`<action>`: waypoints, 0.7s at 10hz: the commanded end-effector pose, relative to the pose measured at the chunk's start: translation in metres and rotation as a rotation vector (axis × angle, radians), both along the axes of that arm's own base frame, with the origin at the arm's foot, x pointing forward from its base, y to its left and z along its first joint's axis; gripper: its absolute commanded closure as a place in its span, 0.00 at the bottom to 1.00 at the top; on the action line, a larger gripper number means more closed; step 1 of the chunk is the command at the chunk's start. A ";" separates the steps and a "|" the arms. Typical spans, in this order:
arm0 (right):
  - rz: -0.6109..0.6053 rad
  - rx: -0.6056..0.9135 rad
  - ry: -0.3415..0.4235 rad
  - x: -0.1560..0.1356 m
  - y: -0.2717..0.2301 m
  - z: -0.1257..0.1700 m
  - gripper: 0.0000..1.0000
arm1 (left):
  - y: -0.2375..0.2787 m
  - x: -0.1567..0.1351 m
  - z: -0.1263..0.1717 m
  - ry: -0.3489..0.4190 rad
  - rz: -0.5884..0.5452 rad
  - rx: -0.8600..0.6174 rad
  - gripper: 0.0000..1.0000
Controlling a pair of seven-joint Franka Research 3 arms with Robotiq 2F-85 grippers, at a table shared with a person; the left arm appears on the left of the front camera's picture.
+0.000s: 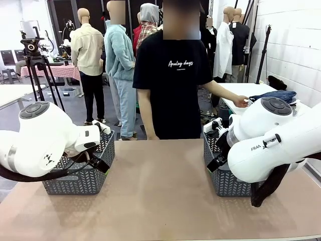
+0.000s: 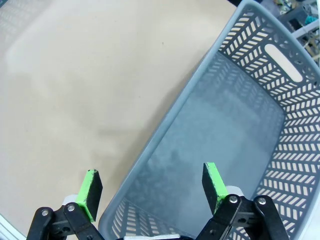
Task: Sort the tops and bottoms.
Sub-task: Lift clothes from the center of the table with your left hand.
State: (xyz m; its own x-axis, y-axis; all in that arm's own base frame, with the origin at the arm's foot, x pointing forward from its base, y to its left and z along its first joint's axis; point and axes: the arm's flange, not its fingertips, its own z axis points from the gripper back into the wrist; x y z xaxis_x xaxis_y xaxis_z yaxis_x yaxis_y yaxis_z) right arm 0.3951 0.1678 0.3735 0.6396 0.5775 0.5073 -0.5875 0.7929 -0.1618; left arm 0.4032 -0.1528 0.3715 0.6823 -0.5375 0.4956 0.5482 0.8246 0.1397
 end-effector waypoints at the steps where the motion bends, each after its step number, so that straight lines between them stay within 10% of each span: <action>1: -0.001 0.001 0.000 0.000 0.000 0.000 0.00 | 0.001 0.000 0.000 0.000 0.003 -0.001 0.00; 7: 0.000 0.000 0.000 0.000 0.000 0.000 0.00 | 0.001 0.000 0.000 0.000 0.003 -0.001 0.00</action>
State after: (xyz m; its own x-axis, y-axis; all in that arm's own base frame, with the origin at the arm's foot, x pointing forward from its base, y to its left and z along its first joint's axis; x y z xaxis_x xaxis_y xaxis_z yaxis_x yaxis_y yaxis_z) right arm 0.3951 0.1678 0.3735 0.6396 0.5775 0.5073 -0.5875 0.7929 -0.1618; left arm 0.4032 -0.1529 0.3715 0.6821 -0.5377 0.4955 0.5484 0.8244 0.1398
